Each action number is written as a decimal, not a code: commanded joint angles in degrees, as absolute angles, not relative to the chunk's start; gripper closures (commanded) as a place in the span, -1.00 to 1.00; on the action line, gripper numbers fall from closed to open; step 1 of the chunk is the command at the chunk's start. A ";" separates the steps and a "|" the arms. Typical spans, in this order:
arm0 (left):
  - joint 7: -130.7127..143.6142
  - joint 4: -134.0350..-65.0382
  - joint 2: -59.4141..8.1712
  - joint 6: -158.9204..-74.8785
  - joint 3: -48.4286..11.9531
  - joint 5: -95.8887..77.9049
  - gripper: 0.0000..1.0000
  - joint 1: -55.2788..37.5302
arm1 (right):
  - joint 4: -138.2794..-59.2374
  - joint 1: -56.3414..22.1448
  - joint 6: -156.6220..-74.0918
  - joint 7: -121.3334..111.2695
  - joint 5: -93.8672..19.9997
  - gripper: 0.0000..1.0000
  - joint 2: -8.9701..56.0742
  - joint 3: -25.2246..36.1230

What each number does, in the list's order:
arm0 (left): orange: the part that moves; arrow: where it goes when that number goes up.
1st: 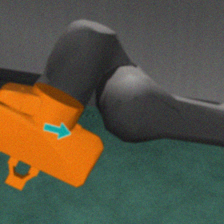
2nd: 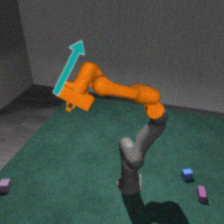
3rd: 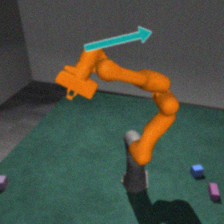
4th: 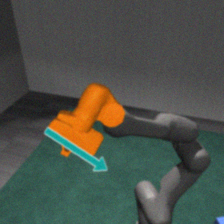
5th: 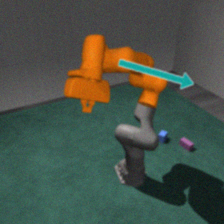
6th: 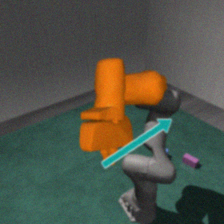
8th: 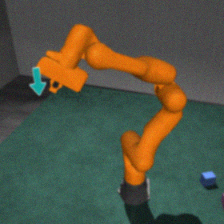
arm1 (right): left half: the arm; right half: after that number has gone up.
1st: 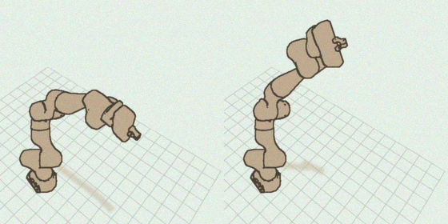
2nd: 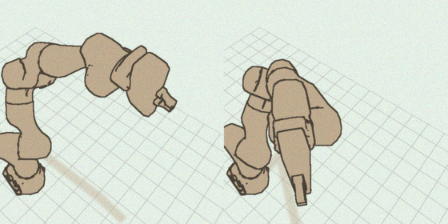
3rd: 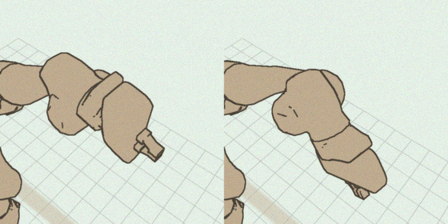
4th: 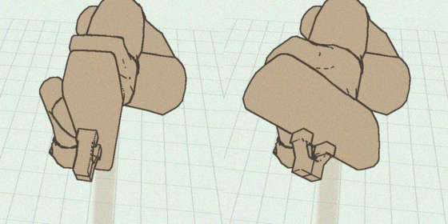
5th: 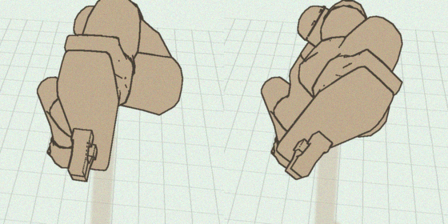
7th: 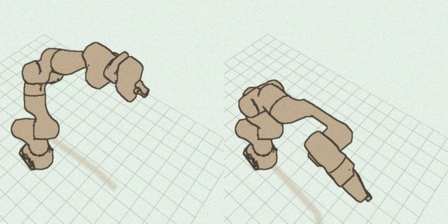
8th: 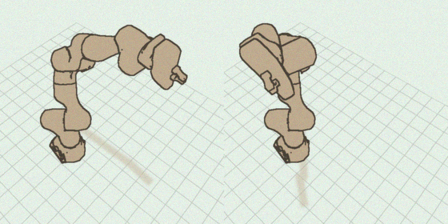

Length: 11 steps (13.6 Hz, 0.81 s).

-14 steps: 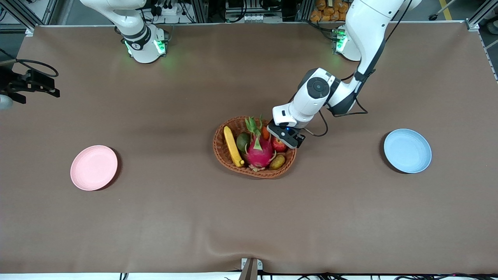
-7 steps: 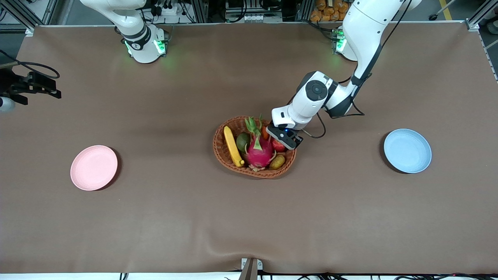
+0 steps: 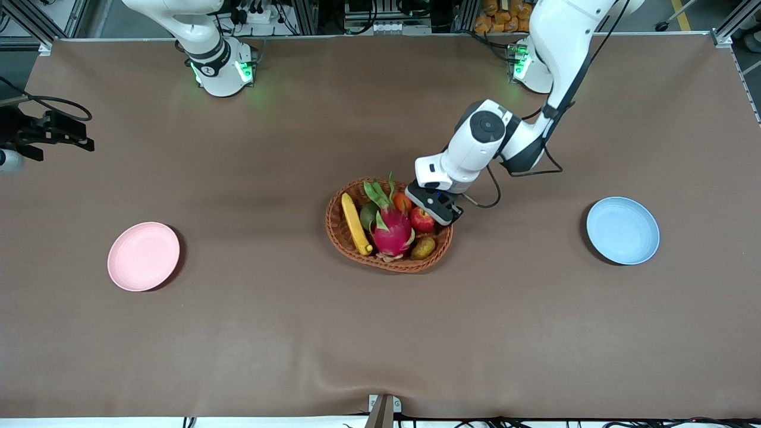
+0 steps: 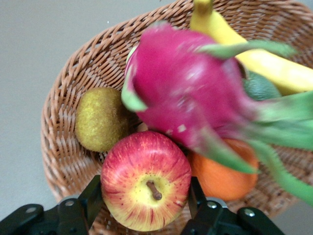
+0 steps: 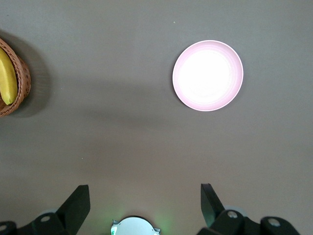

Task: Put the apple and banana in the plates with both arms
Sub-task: 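Close the left gripper on the red apple, then carry the apple with the left gripper toward the blue plate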

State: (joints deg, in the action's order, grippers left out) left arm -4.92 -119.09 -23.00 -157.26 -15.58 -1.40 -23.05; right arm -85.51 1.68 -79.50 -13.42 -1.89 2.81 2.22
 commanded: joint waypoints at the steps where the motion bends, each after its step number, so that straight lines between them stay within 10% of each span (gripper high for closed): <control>1: -4.04 -120.59 -17.50 -151.89 -16.17 -0.44 0.85 -22.41 | -84.81 1.85 -79.01 -13.45 -2.81 -1.00 3.08 2.29; 11: -4.22 -120.41 -6.07 -132.37 -16.26 -2.11 0.74 -6.26 | -84.55 2.46 -79.10 -13.27 -5.44 -1.00 6.58 2.46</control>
State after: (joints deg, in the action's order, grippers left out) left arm -4.53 -119.21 -7.75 -134.17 -15.53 -1.45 -10.49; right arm -85.54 1.82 -79.51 -13.42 -3.33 4.22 2.30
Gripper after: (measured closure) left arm 0.264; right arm 0.000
